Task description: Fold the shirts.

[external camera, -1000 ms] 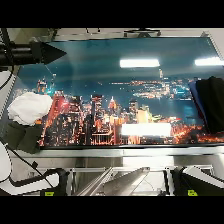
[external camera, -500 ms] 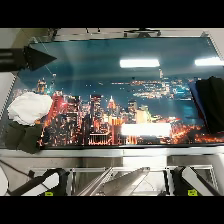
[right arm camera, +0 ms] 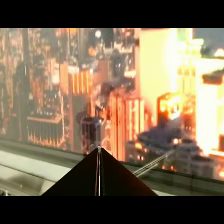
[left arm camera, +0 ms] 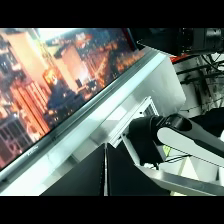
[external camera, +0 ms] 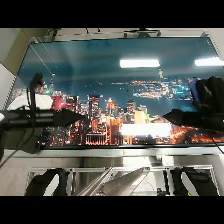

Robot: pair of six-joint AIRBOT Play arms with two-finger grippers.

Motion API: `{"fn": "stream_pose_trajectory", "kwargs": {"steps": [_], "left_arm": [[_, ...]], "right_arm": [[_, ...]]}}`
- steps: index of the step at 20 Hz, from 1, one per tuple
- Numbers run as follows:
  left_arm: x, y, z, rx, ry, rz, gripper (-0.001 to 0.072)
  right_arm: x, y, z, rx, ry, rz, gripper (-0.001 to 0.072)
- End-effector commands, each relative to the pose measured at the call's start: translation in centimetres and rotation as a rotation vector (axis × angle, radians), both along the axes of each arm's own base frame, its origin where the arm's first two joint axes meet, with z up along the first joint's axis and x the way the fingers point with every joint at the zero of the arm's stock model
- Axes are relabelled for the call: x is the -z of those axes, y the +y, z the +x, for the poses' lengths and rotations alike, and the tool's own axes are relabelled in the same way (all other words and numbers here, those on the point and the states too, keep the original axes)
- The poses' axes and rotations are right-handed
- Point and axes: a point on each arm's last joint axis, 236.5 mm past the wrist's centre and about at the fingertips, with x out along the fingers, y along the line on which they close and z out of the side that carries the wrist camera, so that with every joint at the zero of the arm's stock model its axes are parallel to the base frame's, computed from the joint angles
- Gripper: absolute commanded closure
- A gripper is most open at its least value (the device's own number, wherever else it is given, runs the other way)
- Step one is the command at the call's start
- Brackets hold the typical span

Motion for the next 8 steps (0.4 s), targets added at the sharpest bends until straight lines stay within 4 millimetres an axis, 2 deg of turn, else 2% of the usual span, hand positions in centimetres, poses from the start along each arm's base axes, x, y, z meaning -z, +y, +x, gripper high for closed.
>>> {"fn": "stream_pose_trajectory", "kwargs": {"steps": [1, 8], "left_arm": [[1.96, -0.22, -1.49, -0.016, 0.017, 0.003, 0.0689], [1.55, -0.24, -1.87, -0.013, -0.004, 0.004, 0.0689]], "right_arm": [[1.19, 1.21, -0.77, -0.031, 0.019, 0.013, 0.0690], [1.14, 1.26, -0.77, -0.031, 0.018, 0.016, 0.0690]]}}
